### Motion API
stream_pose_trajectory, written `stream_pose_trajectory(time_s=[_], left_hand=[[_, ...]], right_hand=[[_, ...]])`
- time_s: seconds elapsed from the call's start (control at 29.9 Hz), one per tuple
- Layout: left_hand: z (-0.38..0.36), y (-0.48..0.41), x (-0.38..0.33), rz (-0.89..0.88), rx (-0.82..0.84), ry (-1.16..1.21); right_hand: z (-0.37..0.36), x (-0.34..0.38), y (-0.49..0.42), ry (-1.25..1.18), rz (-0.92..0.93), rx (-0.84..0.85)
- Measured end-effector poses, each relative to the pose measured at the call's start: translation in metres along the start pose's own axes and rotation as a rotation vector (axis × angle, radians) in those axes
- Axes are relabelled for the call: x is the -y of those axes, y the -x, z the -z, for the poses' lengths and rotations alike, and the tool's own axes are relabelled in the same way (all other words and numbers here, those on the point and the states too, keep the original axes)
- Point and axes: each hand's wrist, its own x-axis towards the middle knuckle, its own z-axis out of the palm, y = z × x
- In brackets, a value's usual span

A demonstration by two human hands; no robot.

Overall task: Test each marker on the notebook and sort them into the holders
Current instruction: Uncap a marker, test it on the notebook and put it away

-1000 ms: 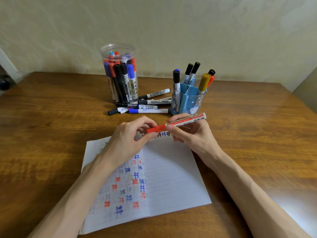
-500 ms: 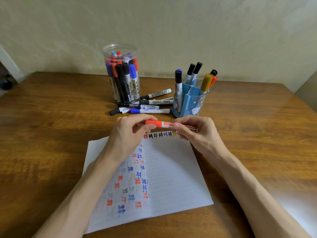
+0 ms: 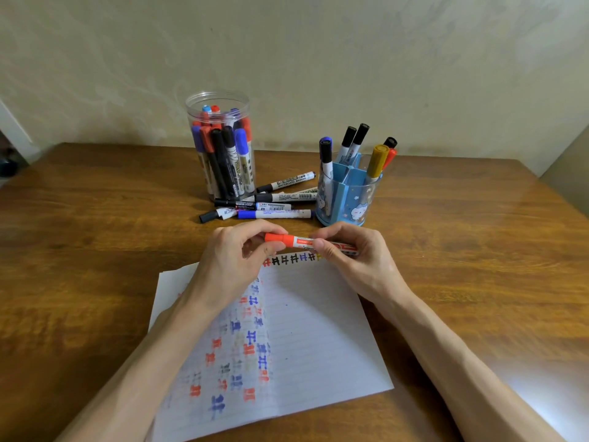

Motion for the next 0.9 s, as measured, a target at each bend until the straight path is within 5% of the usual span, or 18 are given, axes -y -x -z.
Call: stream_pose_trajectory(time_s=[0.27,0.57,0.9], left_hand=[[0.003,-0.020,-0.020,0.010,-0.125,0.134],[0.003,-0.068,-0.069,-0.033,-0.380,0.490],[-0.033,-0.110,-0.079,-0.098,-0.289,0.226]], right_hand=[[0.011,-0.001,-0.003,0.047,-0.005,-0.502],[0.010,-0.003,-0.007,-0.020,-0.084,-0.355],[0.010,-0.006,-0.004,-0.014,-0.016,-0.367]])
